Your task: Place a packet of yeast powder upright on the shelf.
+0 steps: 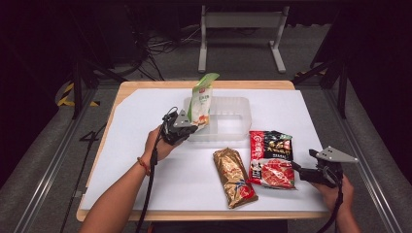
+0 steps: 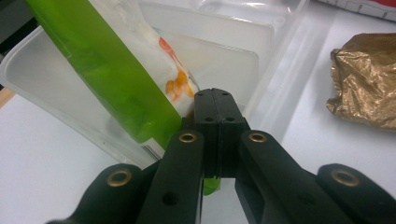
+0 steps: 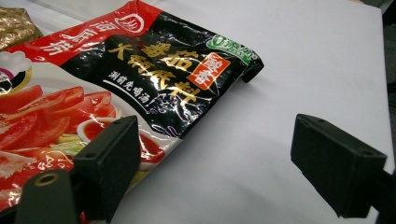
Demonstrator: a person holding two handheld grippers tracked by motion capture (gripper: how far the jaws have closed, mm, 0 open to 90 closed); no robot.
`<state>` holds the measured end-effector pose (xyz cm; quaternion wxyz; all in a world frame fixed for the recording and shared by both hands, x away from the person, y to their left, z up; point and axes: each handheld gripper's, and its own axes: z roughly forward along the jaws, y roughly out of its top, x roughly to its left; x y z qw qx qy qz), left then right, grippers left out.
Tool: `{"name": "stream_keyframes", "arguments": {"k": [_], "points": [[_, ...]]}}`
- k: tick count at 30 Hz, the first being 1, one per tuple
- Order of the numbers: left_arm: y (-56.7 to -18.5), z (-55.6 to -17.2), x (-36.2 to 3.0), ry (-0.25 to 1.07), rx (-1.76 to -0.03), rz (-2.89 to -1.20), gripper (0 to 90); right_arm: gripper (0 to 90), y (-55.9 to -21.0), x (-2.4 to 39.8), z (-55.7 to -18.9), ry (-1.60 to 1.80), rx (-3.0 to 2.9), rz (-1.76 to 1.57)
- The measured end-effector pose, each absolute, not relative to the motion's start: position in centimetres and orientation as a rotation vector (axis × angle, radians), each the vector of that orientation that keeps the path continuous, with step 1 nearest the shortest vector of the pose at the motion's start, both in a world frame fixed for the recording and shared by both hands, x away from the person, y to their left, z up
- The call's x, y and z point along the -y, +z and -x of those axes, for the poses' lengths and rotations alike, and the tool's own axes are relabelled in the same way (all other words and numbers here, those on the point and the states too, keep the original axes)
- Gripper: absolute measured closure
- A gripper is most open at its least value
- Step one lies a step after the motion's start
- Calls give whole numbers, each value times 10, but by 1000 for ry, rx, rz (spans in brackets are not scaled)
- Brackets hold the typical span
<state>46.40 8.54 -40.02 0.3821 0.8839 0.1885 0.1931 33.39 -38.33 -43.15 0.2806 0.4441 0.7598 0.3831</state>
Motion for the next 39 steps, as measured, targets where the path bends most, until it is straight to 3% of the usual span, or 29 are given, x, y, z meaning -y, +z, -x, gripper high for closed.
{"name": "stream_keyframes", "arguments": {"k": [11, 17, 25, 29, 30, 39], "points": [[-410, -477, -72, 510, -462, -2369, 900, 167, -431, 382, -333, 1021, -2036, -1190], [-397, -466, -79, 450, -435, -2243, 815, 168, -431, 384, -332, 1027, -2030, -1192], [-382, -428, -108, 360, -396, -2146, 433, 173, -431, 384, -334, 1033, -2030, -1209], [-389, -421, -120, 279, -438, -2117, 337, 173, -431, 385, -335, 1029, -2027, -1220], [-396, -418, -124, 295, -469, -2125, 237, 173, -431, 385, -335, 1026, -2021, -1223], [-420, -417, -133, 212, -492, -2139, 194, 175, -431, 386, -335, 1017, -2022, -1229]]}}
